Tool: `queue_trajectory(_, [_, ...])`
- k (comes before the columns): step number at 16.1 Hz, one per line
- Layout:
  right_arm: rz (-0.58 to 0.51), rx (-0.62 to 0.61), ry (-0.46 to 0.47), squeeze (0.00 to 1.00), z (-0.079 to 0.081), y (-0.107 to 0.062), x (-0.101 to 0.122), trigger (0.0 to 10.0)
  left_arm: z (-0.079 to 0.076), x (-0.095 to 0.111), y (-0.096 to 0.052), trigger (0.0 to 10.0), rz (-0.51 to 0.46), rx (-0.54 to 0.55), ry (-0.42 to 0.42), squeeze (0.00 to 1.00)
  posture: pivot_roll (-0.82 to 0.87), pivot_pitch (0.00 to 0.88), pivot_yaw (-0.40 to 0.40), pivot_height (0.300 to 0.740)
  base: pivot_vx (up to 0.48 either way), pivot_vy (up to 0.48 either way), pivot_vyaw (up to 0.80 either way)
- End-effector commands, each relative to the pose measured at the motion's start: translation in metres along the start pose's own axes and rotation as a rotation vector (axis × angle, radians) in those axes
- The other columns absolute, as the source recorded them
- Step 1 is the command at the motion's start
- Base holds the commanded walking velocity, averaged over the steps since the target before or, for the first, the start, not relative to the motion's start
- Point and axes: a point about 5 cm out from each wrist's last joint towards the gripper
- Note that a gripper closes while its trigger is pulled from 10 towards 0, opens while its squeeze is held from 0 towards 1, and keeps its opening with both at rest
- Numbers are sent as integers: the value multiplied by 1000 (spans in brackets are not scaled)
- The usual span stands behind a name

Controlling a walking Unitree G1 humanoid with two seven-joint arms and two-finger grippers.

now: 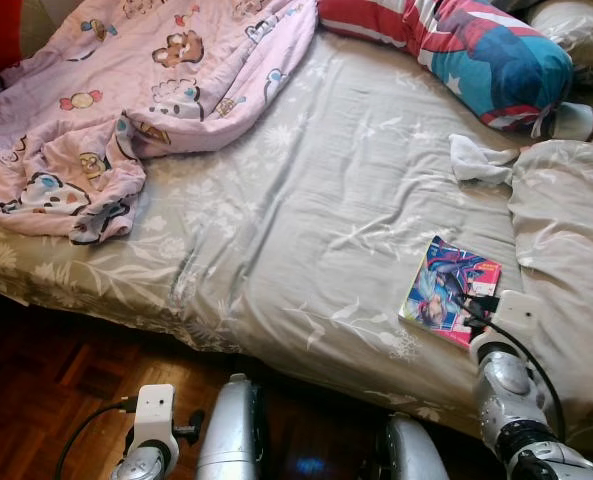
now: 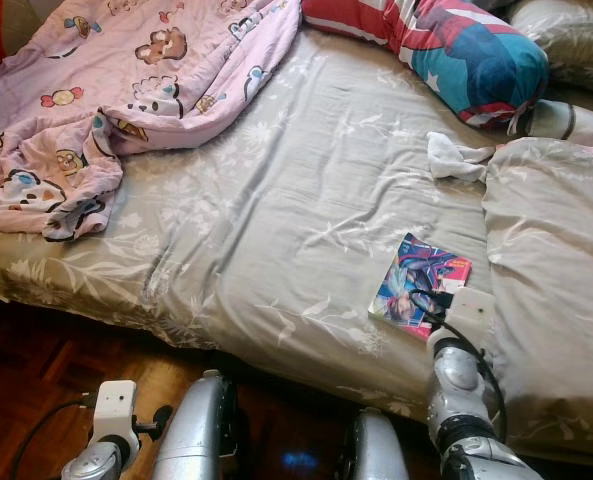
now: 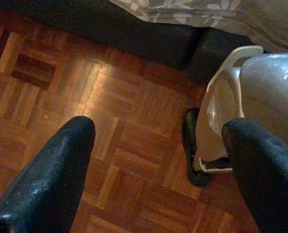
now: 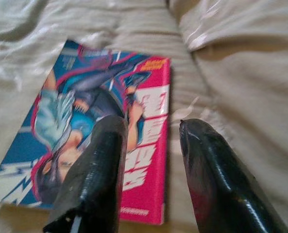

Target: Clean up the room

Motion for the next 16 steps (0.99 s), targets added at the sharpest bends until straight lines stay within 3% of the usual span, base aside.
queue_trajectory(1, [-3, -24, -4, 957, -7, -2, -2, 10000, 6, -13, -5, 10000, 37, 15, 1, 0, 170, 259, 37, 623, 0, 0, 0])
queue_trajectory(2, [-10, -22, -3, 267, -7, -2, -1, 10000, 6, -13, -5, 10000, 36, 14, 1, 0, 171, 258, 36, 623, 0, 0, 0])
queue_trajectory(3, [-22, -11, 0, 0, -5, -2, -1, 10000, 5, -12, -5, 10000, 32, 14, 1, 0, 169, 256, 36, 623, 0, 0, 0])
queue_trajectory(5, [8, 60, -3, 0, 5, -5, -8, 10000, 4, -11, -4, 10000, 32, 12, 1, 0, 162, 252, 33, 623, 0, 0, 0])
queue_trajectory(8, [122, 152, -21, 0, 14, -18, -38, 10000, 1, -11, -4, 10000, 36, 5, -3, 0, 156, 245, 25, 623, 0, 0, 0])
queue_trajectory(13, [390, 115, -41, 0, -8, -54, -99, 10000, -7, -10, -3, 10000, 43, -10, -13, 0, 149, 233, 6, 648, 0, 0, 0])
queue_trajectory(16, [509, 90, -70, 0, -21, -71, -121, 10000, -9, -10, -2, 10000, 48, -16, -14, 0, 153, 230, 0, 678, 0, 0, 0])
Point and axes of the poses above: a point about 5 cm out from each wrist's last joint towards the gripper, its own y axis pointing out of the wrist towards the gripper, its own x axis along the axis of the wrist's last joint, z = x × y, and after that the axes turned 10 degrees about y, right-handed
